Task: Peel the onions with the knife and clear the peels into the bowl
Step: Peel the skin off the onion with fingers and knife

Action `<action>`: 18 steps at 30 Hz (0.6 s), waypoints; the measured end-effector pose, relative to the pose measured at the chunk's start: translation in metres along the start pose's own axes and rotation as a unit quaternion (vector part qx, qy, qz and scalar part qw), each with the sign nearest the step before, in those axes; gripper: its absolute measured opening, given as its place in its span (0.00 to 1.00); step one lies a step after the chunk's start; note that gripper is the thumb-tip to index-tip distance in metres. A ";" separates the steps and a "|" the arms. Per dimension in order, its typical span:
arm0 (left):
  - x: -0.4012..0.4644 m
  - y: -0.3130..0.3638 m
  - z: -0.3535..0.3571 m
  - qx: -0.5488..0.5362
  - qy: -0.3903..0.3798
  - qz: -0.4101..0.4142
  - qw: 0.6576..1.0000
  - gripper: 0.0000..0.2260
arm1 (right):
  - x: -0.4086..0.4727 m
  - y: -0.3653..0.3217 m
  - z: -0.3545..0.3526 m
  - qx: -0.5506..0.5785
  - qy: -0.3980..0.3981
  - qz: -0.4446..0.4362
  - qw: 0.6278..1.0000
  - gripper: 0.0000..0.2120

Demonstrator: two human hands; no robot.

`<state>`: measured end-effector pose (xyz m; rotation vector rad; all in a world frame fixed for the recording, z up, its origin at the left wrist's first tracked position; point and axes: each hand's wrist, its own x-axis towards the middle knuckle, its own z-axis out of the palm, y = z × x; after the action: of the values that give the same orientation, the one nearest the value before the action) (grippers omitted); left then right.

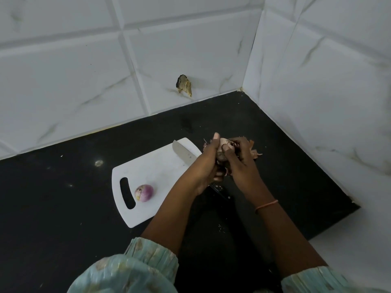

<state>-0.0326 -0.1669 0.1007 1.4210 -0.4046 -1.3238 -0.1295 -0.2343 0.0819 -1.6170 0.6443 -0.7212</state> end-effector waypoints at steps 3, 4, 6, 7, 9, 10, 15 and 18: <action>0.004 -0.002 0.006 0.080 0.074 0.089 0.990 0.19 | 0.002 0.000 0.003 0.016 0.016 -0.001 1.000 0.04; 0.004 -0.002 0.008 0.076 0.101 0.125 0.984 0.14 | 0.002 0.000 0.005 0.020 0.016 0.004 1.000 0.04; 0.003 -0.004 0.013 0.054 0.124 0.176 0.975 0.10 | 0.003 0.002 0.011 0.039 0.045 0.007 0.998 0.01; 0.003 -0.006 0.017 0.035 0.123 0.187 0.974 0.09 | 0.004 0.002 0.012 0.047 0.082 0.009 0.995 0.06; 0.002 -0.011 0.025 -0.017 0.128 0.182 0.975 0.09 | 0.009 0.005 0.010 0.040 0.129 0.003 0.991 0.14; 0.003 -0.012 0.030 -0.051 0.135 0.174 0.974 0.10 | 0.010 0.004 0.008 0.028 0.124 -0.003 0.992 0.14; 0.018 -0.001 0.024 -0.175 0.132 0.094 0.971 0.13 | 0.010 0.005 0.009 0.009 0.117 0.017 0.993 0.08; 0.020 0.003 0.020 -0.240 0.117 0.018 0.963 0.13 | 0.007 0.005 0.010 0.058 0.117 0.059 0.990 0.03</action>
<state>-0.0422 -0.1937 0.0982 1.1316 0.0511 -1.1117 -0.1169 -0.2340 0.0761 -1.3874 0.8438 -0.8530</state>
